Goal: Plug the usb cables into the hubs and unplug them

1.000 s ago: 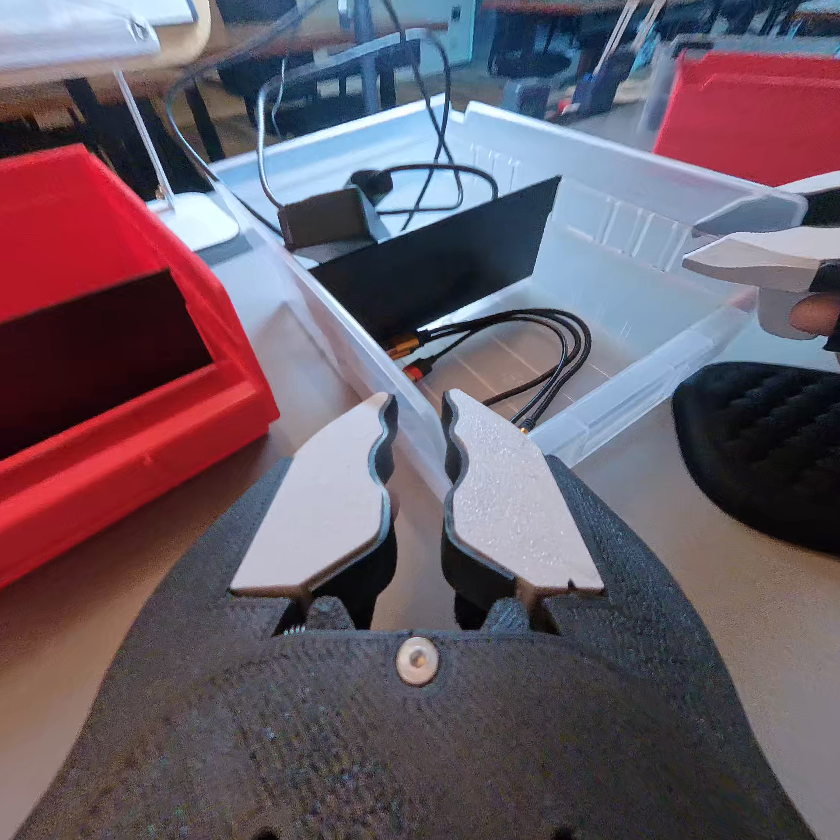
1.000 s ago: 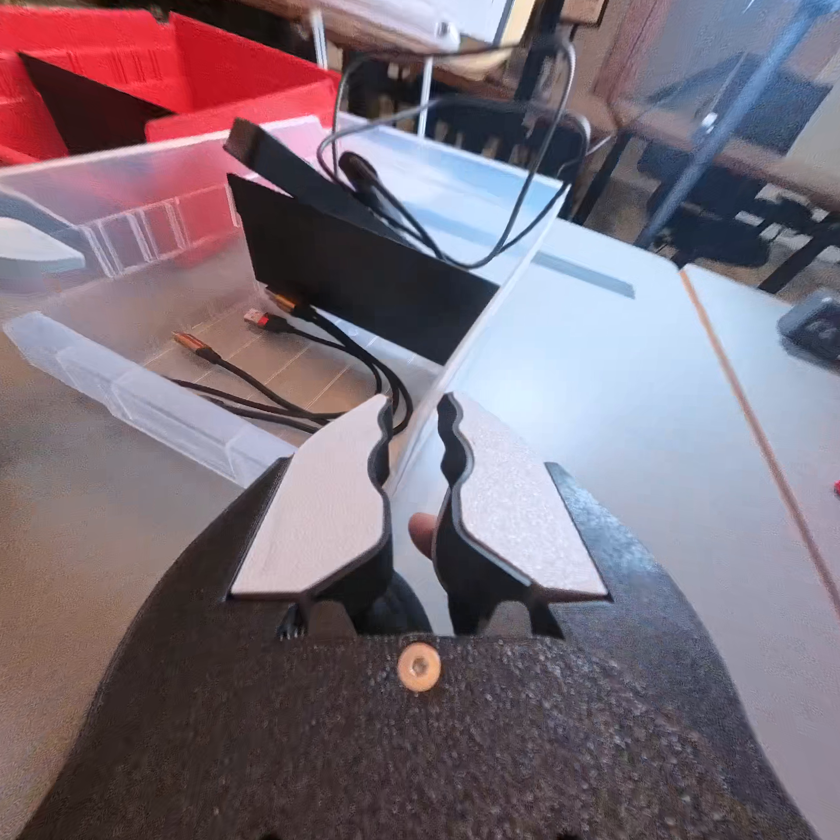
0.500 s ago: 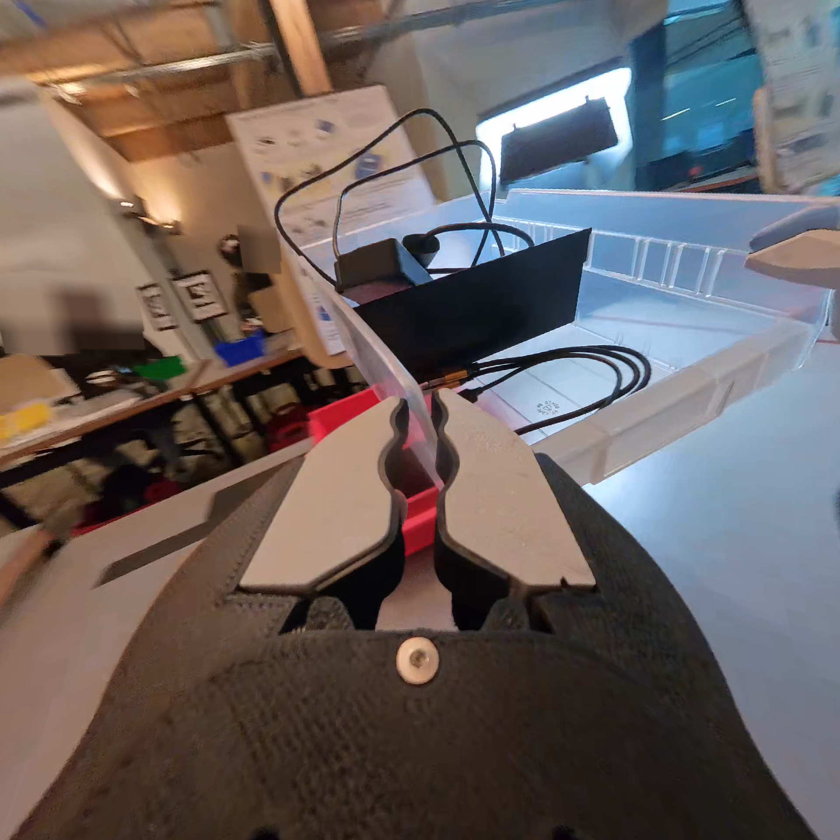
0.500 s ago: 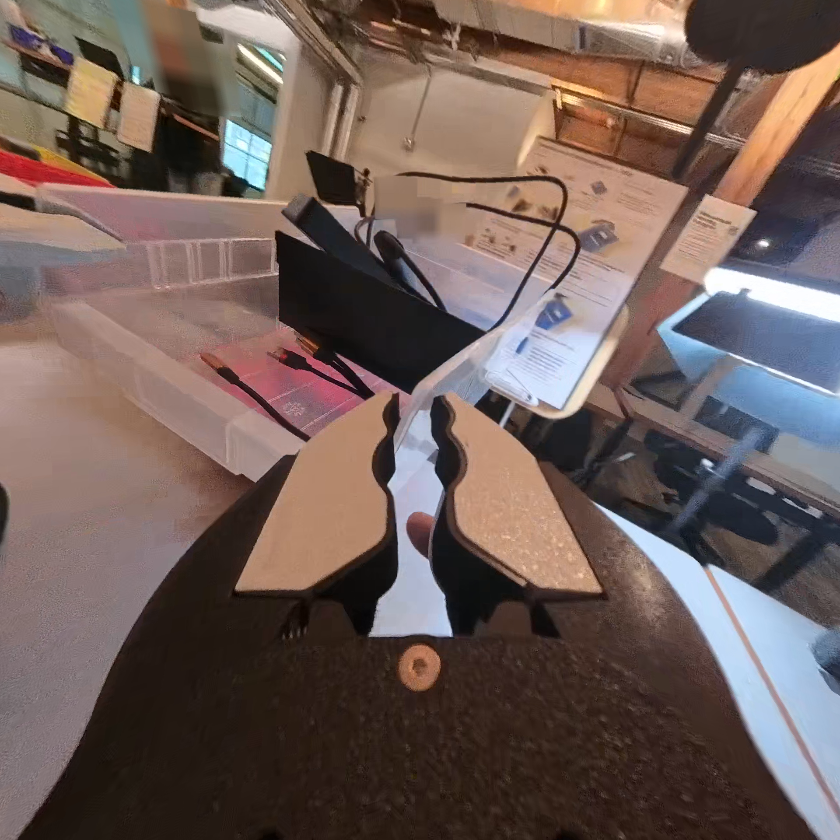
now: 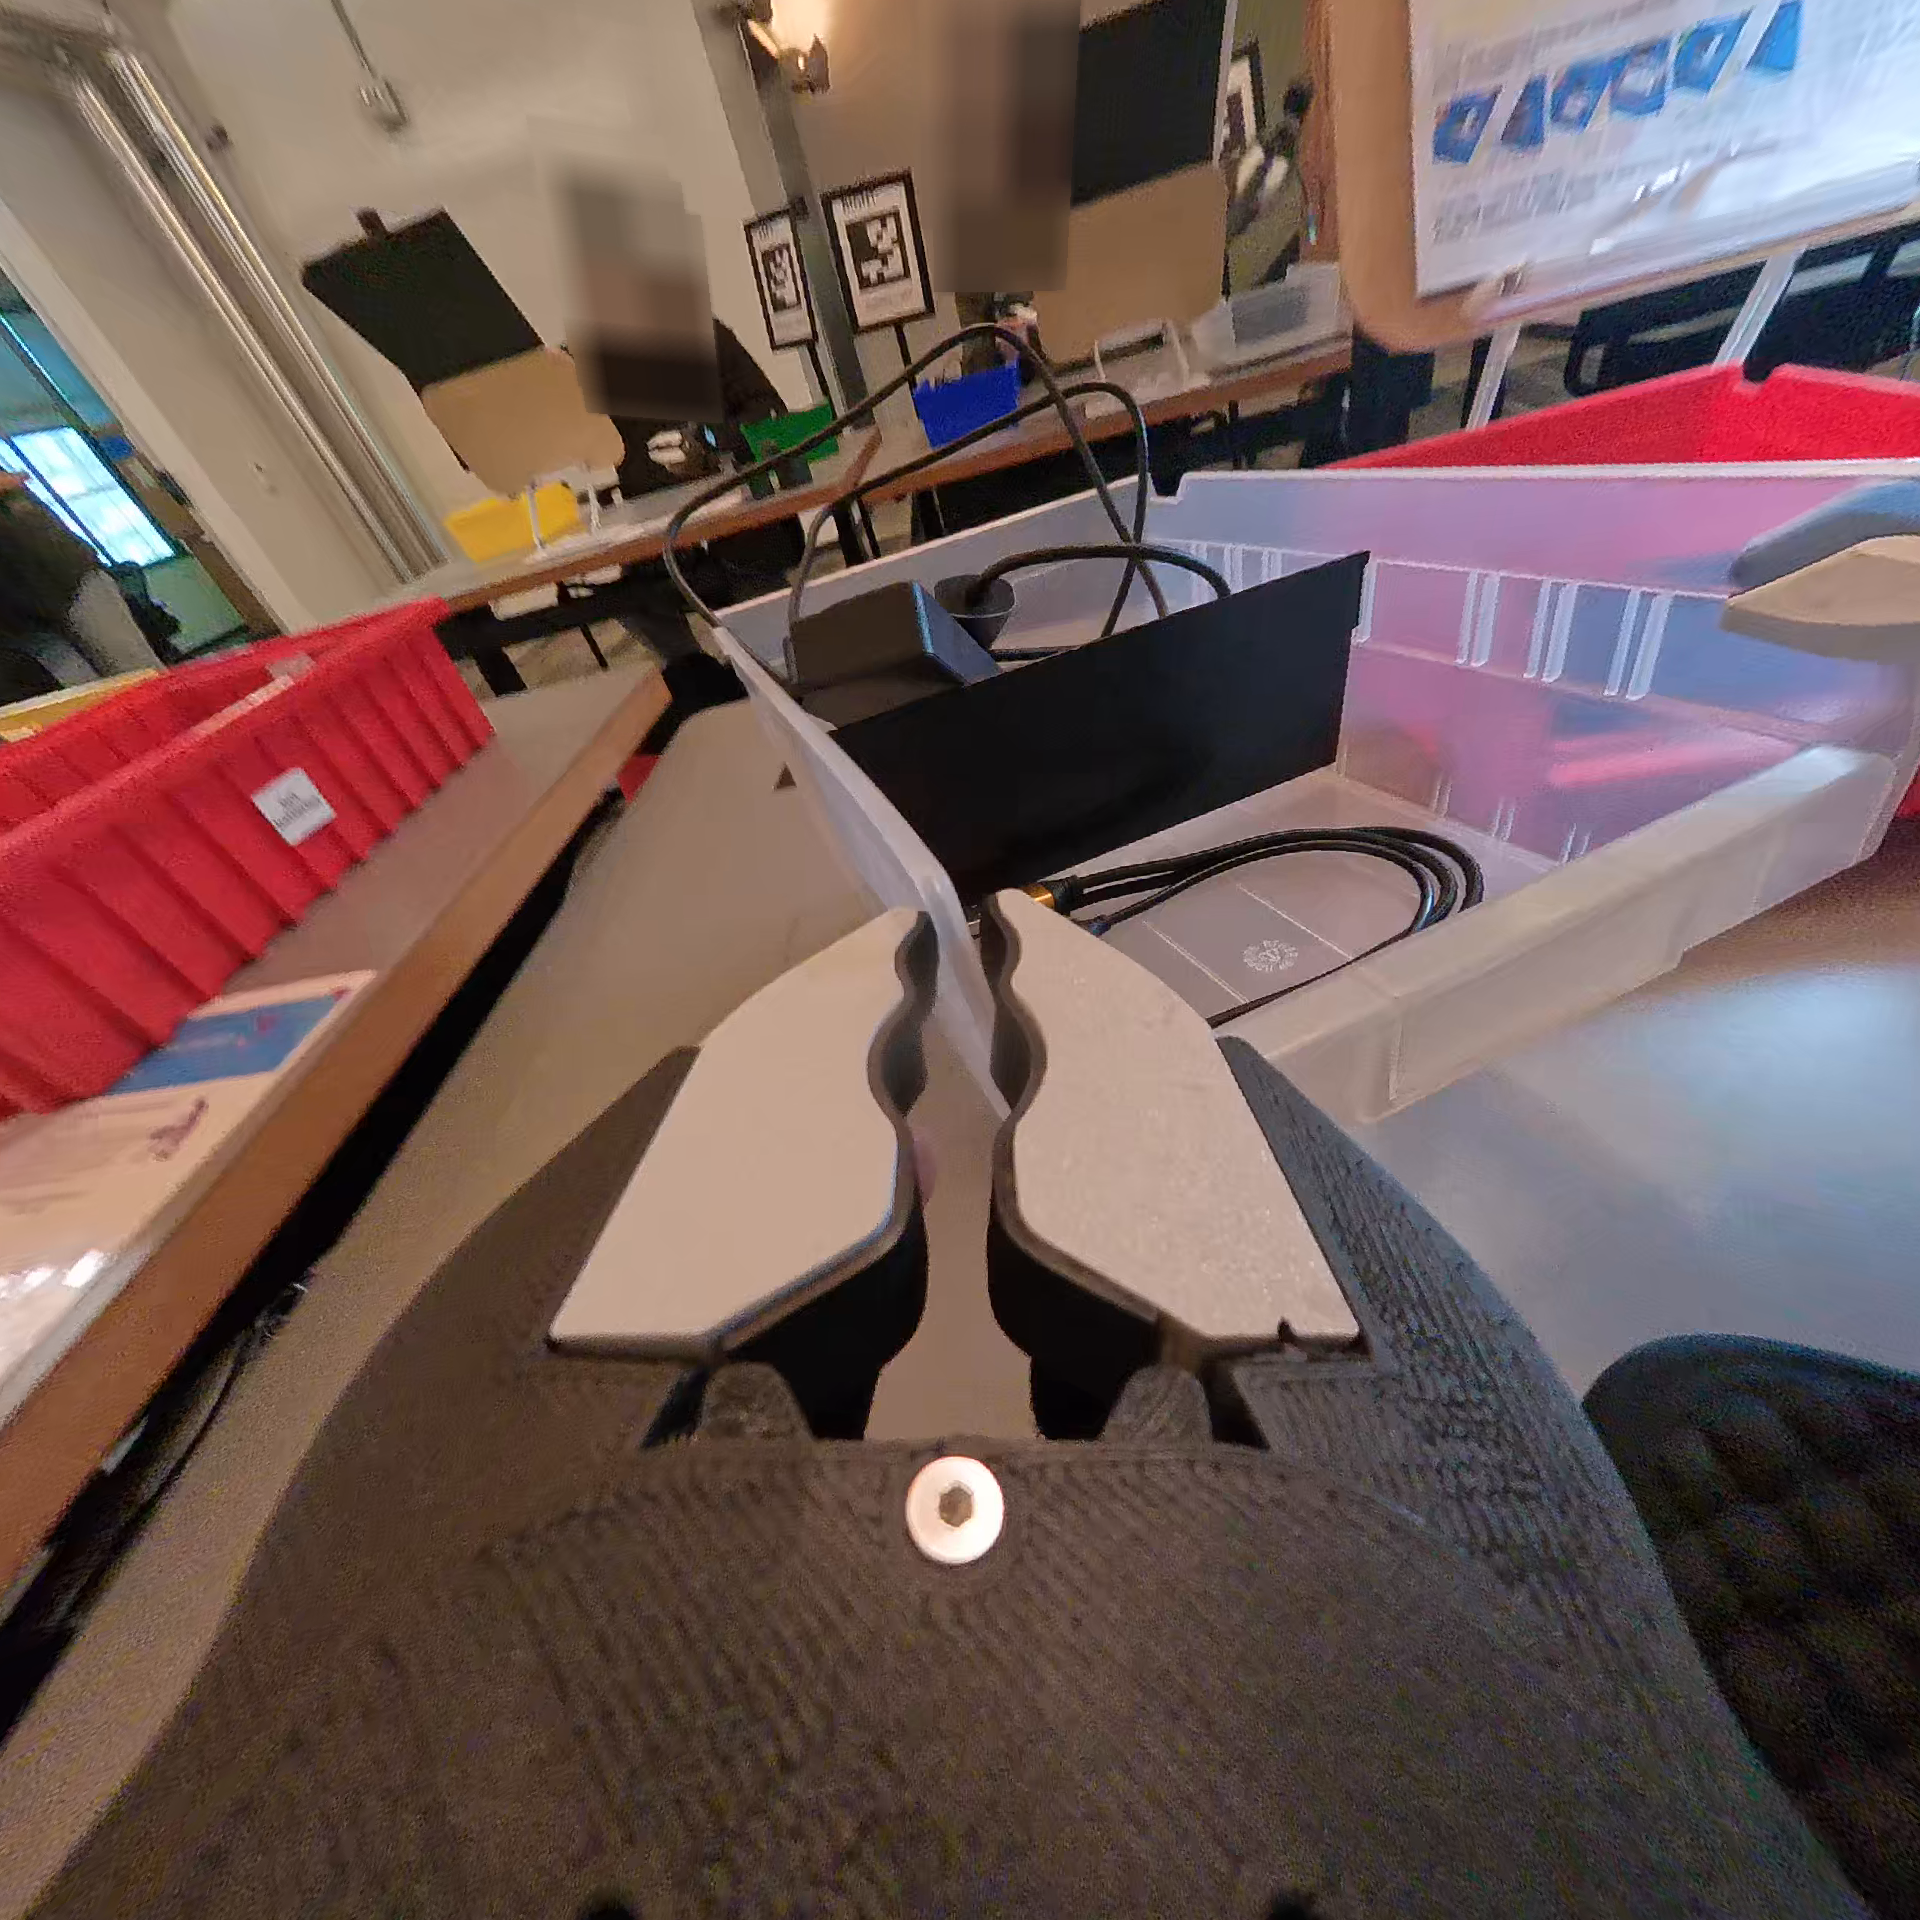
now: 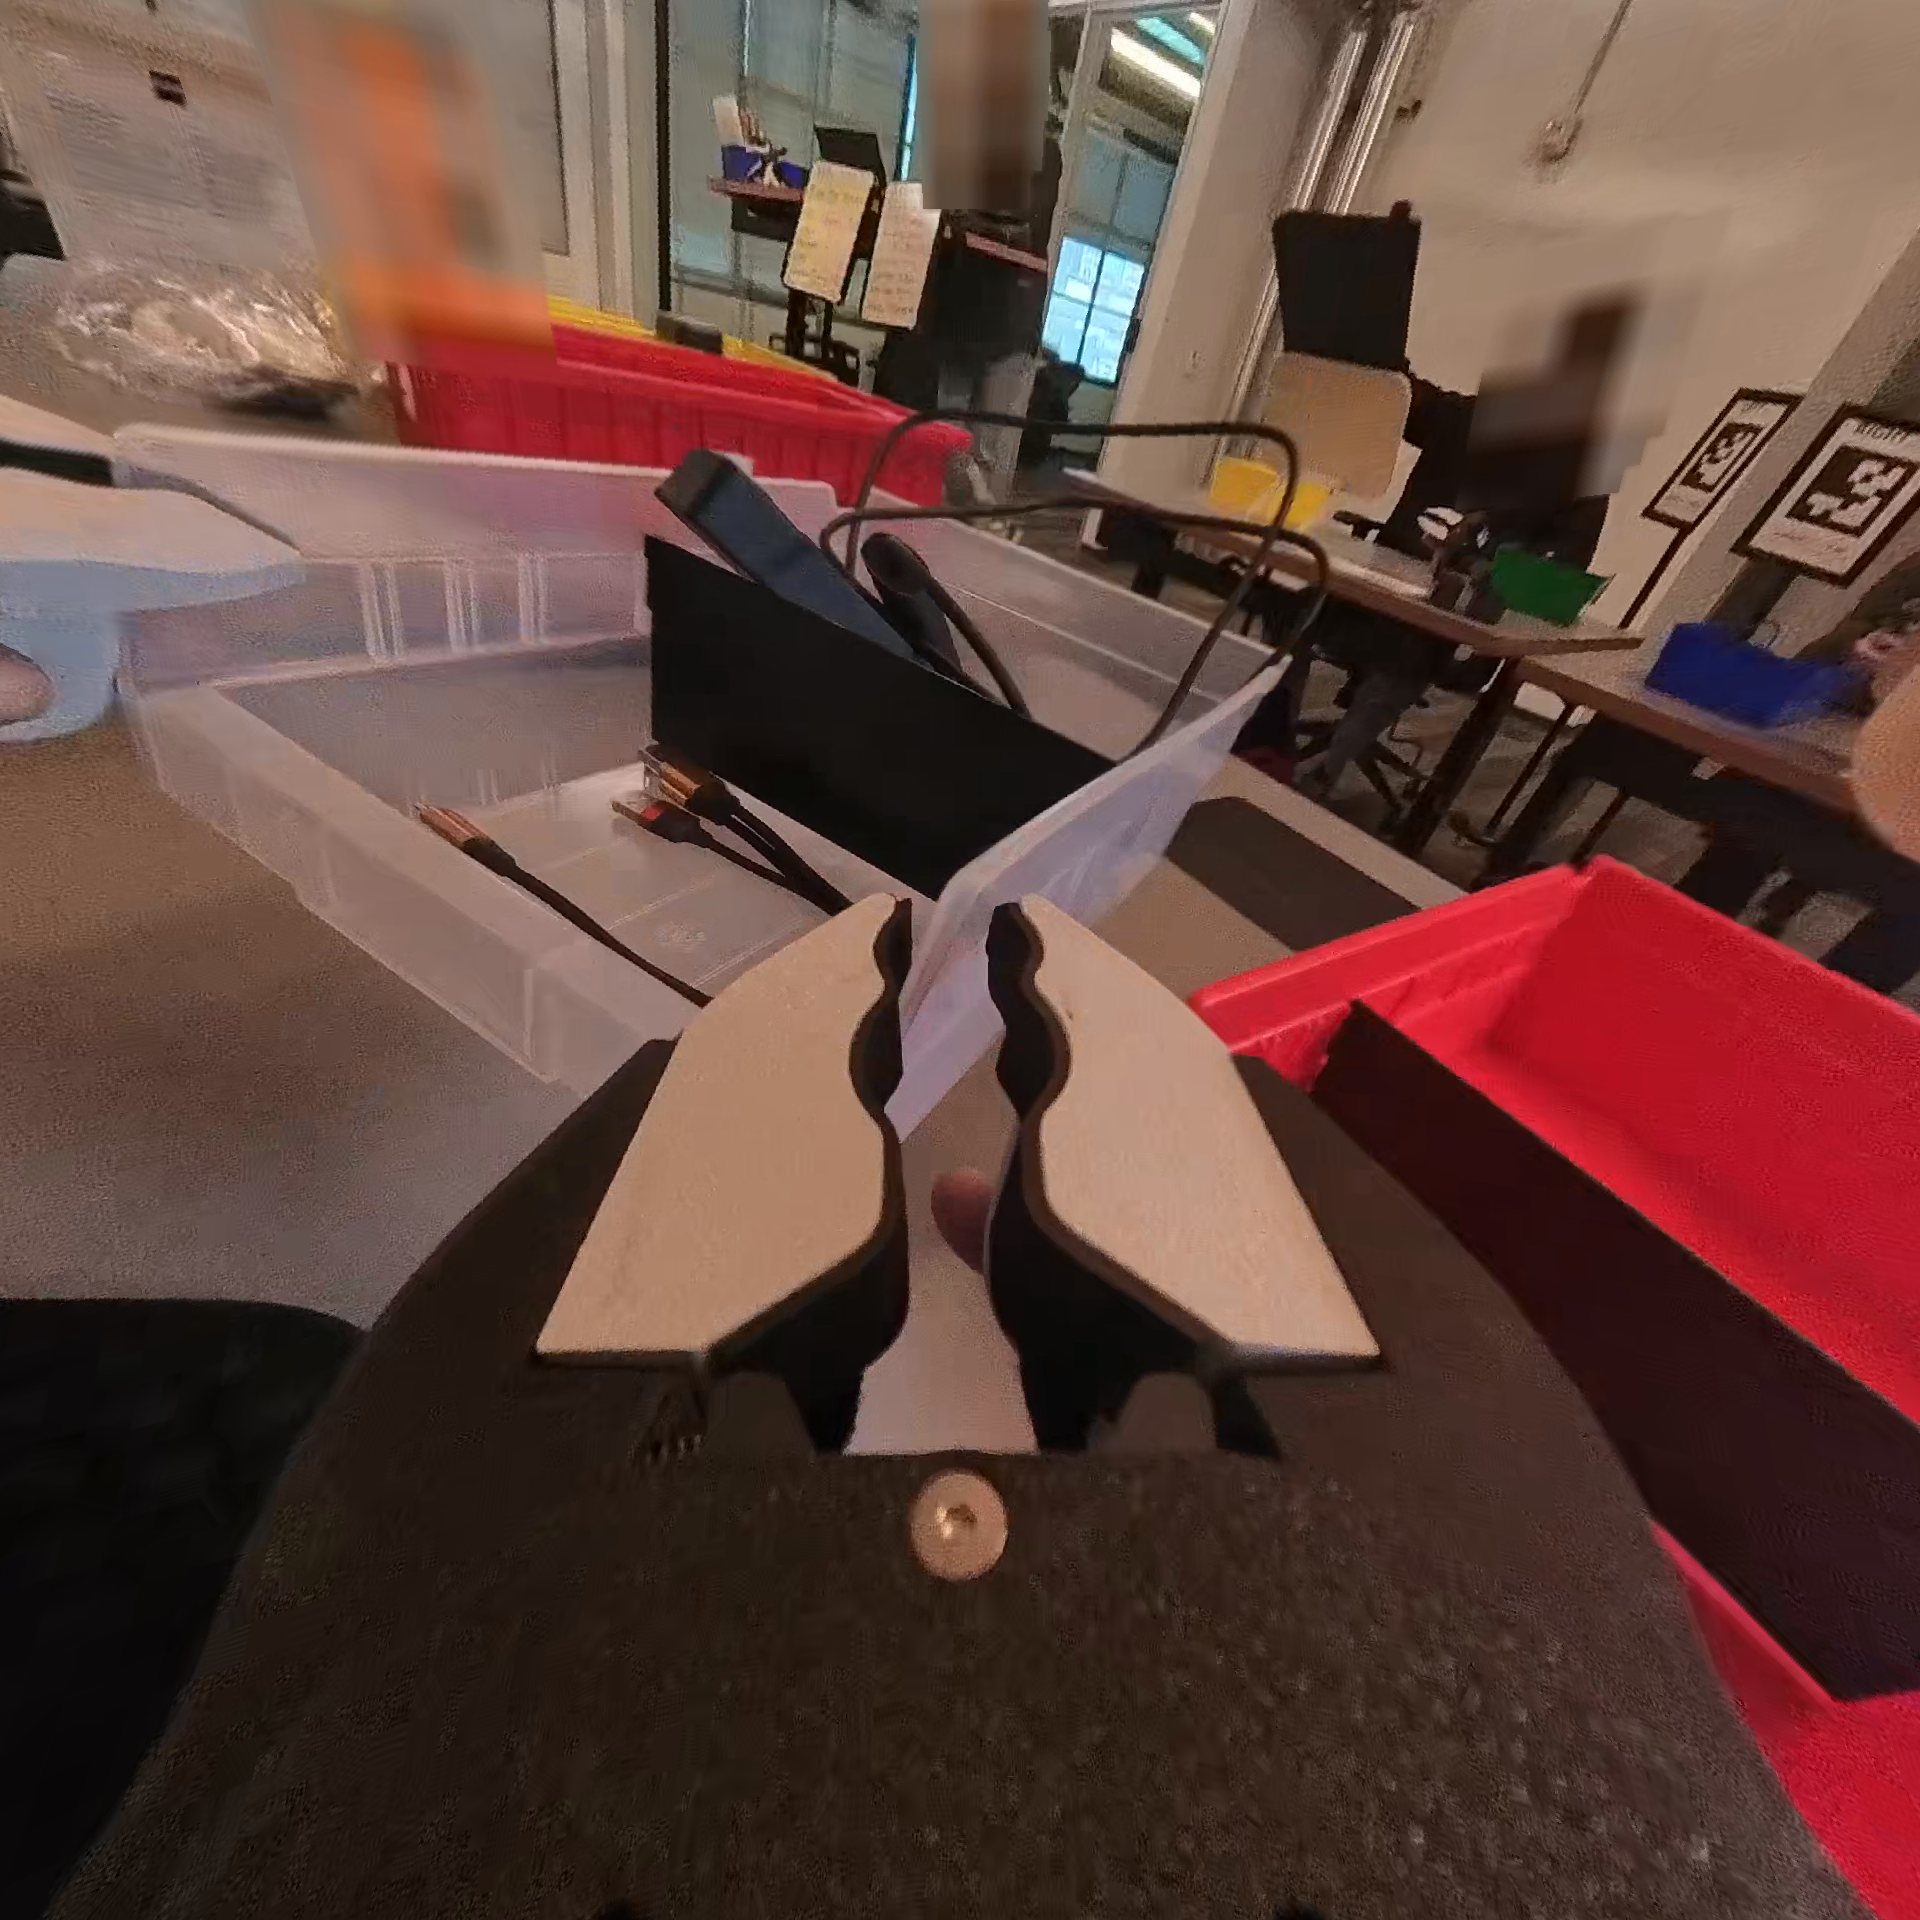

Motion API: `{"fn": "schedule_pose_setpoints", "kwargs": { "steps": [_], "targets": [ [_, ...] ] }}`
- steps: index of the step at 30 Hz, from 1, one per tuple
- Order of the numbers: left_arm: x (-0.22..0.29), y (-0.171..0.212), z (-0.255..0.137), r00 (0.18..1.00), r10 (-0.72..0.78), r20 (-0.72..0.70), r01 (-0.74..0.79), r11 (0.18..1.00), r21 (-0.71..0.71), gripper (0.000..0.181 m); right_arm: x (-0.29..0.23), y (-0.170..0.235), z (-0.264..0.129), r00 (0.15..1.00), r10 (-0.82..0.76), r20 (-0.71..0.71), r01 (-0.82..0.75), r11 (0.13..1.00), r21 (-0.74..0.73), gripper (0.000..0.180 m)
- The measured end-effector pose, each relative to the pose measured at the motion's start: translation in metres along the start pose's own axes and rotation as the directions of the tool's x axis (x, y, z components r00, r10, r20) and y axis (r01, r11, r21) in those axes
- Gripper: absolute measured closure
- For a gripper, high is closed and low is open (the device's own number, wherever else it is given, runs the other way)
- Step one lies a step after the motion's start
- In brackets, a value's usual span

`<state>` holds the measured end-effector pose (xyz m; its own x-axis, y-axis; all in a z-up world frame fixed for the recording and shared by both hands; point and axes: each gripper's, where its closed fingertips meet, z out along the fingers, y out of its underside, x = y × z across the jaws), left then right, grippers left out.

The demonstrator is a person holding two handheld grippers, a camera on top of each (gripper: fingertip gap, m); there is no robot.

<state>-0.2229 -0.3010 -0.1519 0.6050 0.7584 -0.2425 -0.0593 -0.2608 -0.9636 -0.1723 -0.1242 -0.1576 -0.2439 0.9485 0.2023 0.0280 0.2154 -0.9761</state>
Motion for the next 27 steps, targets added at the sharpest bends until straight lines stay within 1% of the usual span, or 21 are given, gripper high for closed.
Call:
{"fn": "schedule_pose_setpoints", "kwargs": {
  "steps": [4, 6, 8, 9, 10, 11, 13, 14, 15, 17, 18, 20, 21, 22, 23, 24, 25, 27],
  "targets": [
    [0.013, 0.036, 0.024, 0.999, -0.034, -0.036, 0.032, 0.998, -0.053, 0.173, 0.008, 0.036, 0.008, 1.000, -0.001, -0.010, 0.000, 0.997, -0.075, 0.164],
    [0.022, 0.042, 0.035, 0.996, -0.059, -0.065, 0.056, 0.997, -0.048, 0.172, 0.017, 0.047, 0.007, 0.998, -0.043, -0.042, 0.038, 0.992, -0.119, 0.164],
    [0.028, 0.051, 0.045, 0.988, -0.082, -0.133, 0.064, 0.989, -0.136, 0.170, 0.020, 0.058, 0.004, 0.998, -0.056, 0.011, 0.057, 0.977, -0.205, 0.160],
    [0.027, 0.051, 0.049, 0.982, -0.104, -0.154, 0.080, 0.984, -0.158, 0.169, 0.021, 0.058, 0.001, 0.997, -0.045, 0.056, 0.056, 0.974, -0.221, 0.154],
    [0.022, 0.046, 0.049, 0.981, -0.121, -0.152, 0.098, 0.984, -0.150, 0.160, 0.025, 0.052, -0.005, 0.996, -0.037, 0.082, 0.054, 0.974, -0.220, 0.146],
    [0.017, 0.036, 0.047, 0.982, -0.107, -0.157, 0.087, 0.987, -0.133, 0.150, 0.031, 0.047, -0.012, 0.994, -0.043, 0.105, 0.066, 0.972, -0.227, 0.138],
    [0.014, 0.015, 0.040, 0.983, -0.018, -0.183, -0.001, 0.995, -0.104, 0.145, 0.049, 0.041, -0.027, 0.986, -0.073, 0.150, 0.113, 0.954, -0.277, 0.133],
    [0.021, 0.009, 0.037, 0.972, 0.034, -0.234, -0.063, 0.991, -0.118, 0.143, 0.058, 0.046, -0.033, 0.978, -0.097, 0.183, 0.155, 0.930, -0.333, 0.130],
    [0.034, 0.008, 0.035, 0.947, 0.076, -0.314, -0.129, 0.980, -0.152, 0.140, 0.068, 0.053, -0.038, 0.970, -0.124, 0.211, 0.201, 0.896, -0.397, 0.126],
    [0.070, 0.016, 0.032, 0.860, 0.133, -0.492, -0.274, 0.935, -0.226, 0.134, 0.083, 0.077, -0.043, 0.943, -0.173, 0.285, 0.305, 0.791, -0.530, 0.122],
    [0.085, 0.024, 0.033, 0.813, 0.167, -0.557, -0.357, 0.899, -0.252, 0.131, 0.091, 0.091, -0.043, 0.929, -0.198, 0.313, 0.353, 0.729, -0.587, 0.120],
    [0.112, 0.045, 0.038, 0.720, 0.235, -0.653, -0.517, 0.809, -0.279, 0.126, 0.097, 0.120, -0.038, 0.895, -0.232, 0.380, 0.437, 0.618, -0.654, 0.120],
    [0.123, 0.055, 0.042, 0.678, 0.264, -0.686, -0.585, 0.760, -0.285, 0.123, 0.100, 0.133, -0.035, 0.883, -0.244, 0.401, 0.465, 0.574, -0.674, 0.124],
    [0.131, 0.065, 0.048, 0.641, 0.286, -0.712, -0.638, 0.714, -0.288, 0.120, 0.101, 0.144, -0.033, 0.871, -0.256, 0.419, 0.489, 0.538, -0.686, 0.134],
    [0.137, 0.076, 0.053, 0.609, 0.294, -0.736, -0.681, 0.670, -0.295, 0.120, 0.100, 0.151, -0.032, 0.863, -0.256, 0.435, 0.502, 0.527, -0.686, 0.146],
    [0.142, 0.086, 0.057, 0.580, 0.296, -0.759, -0.717, 0.628, -0.303, 0.122, 0.099, 0.152, -0.032, 0.862, -0.259, 0.436, 0.504, 0.534, -0.679, 0.147],
    [0.147, 0.095, 0.059, 0.546, 0.301, -0.782, -0.752, 0.588, -0.299, 0.129, 0.100, 0.151, -0.035, 0.859, -0.274, 0.432, 0.509, 0.538, -0.672, 0.148],
    [0.152, 0.103, 0.068, 0.500, 0.383, -0.777, -0.806, 0.534, -0.255, 0.146, 0.104, 0.146, -0.051, 0.868, -0.292, 0.402, 0.496, 0.535, -0.684, 0.149]
  ]
}}
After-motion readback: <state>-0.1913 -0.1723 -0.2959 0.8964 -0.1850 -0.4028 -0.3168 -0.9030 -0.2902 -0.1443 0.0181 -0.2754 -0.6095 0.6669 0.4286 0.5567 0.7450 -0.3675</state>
